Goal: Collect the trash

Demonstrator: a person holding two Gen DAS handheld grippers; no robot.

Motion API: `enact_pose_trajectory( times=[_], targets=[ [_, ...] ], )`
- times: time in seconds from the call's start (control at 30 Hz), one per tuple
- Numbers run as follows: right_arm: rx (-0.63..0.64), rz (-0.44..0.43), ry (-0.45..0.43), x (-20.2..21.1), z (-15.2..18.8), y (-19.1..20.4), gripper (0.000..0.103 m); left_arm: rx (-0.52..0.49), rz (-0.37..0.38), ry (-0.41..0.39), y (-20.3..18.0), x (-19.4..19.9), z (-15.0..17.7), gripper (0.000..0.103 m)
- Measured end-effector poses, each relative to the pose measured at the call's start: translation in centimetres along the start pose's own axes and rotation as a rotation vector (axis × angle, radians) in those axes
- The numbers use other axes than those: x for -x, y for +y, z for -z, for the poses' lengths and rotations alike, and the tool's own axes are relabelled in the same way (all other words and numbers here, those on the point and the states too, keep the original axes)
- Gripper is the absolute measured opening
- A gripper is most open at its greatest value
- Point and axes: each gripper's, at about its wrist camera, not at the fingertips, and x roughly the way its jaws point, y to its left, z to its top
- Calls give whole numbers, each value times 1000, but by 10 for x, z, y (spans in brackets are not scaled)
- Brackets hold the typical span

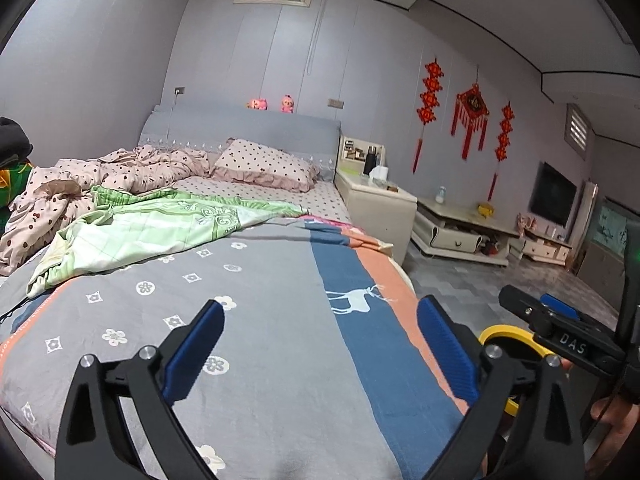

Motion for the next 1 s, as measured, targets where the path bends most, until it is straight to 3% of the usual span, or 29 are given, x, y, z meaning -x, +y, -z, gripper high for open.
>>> enact_pose_trajectory(
  times=[0.37,1.0],
  targets=[
    [-30,-18,-59,15,7,-6,95,-33,-1,-64,-7,21,4,95],
    [-13,6,-82,27,13,-8,95,-47,-2,-72,-13,22,6,95]
  ],
)
